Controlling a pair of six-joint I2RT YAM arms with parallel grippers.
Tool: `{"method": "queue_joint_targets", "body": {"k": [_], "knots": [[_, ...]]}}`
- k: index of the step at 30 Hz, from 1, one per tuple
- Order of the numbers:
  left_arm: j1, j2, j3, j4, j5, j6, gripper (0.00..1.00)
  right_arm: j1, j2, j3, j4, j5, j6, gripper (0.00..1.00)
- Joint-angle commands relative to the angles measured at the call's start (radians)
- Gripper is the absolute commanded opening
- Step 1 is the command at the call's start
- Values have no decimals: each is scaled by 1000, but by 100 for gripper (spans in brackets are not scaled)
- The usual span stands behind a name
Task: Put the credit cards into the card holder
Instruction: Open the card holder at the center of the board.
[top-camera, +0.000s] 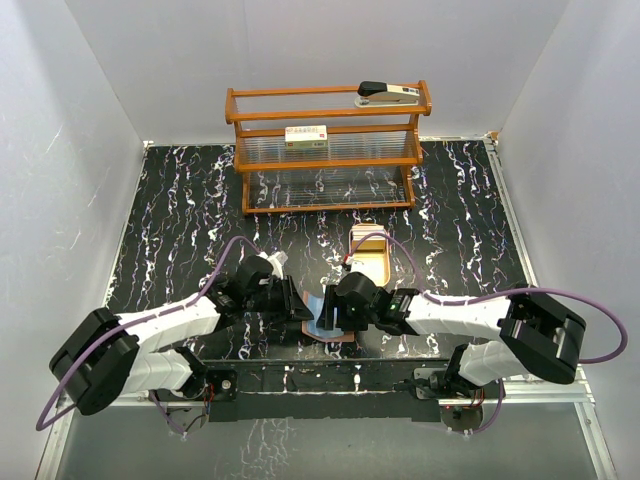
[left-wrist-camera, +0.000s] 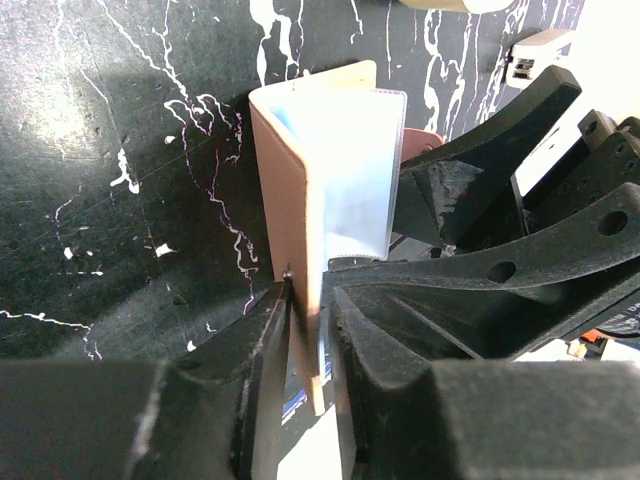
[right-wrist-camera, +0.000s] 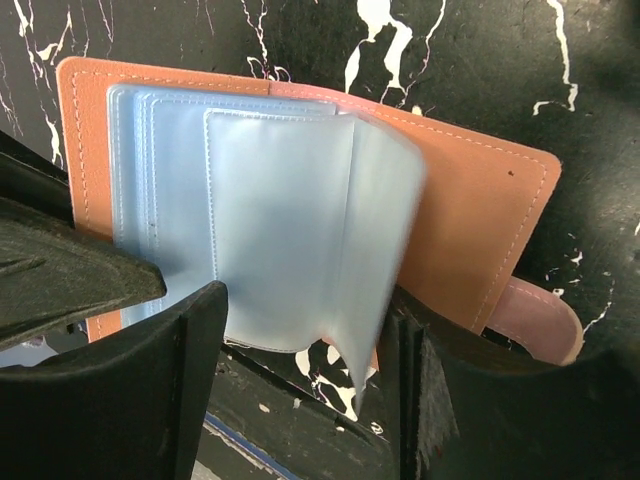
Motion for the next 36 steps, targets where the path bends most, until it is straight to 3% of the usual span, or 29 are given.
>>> {"method": "queue_joint_targets", "body": {"k": [1, 5, 11, 15, 23, 36], "knots": [[-9, 6, 30, 4, 3, 6, 15, 7, -10, -6, 13, 43, -11, 57], [-9, -6, 37, -33, -12, 11, 0, 6, -38, 10, -89, 100, -9, 57], [-10, -58, 43, -44, 2, -9, 0, 7, -127, 72, -350, 225, 27, 57], [-9, -75, 67, -91, -2, -5, 0, 7, -220, 112, -420, 221, 48, 56], [-12, -50, 152, -231, -39, 38, 0, 15, -312, 96, -204, 92, 21, 56], [-13, -55, 112, -157, 14, -7, 0, 60, -132, 98, -40, 47, 25, 58]]}}
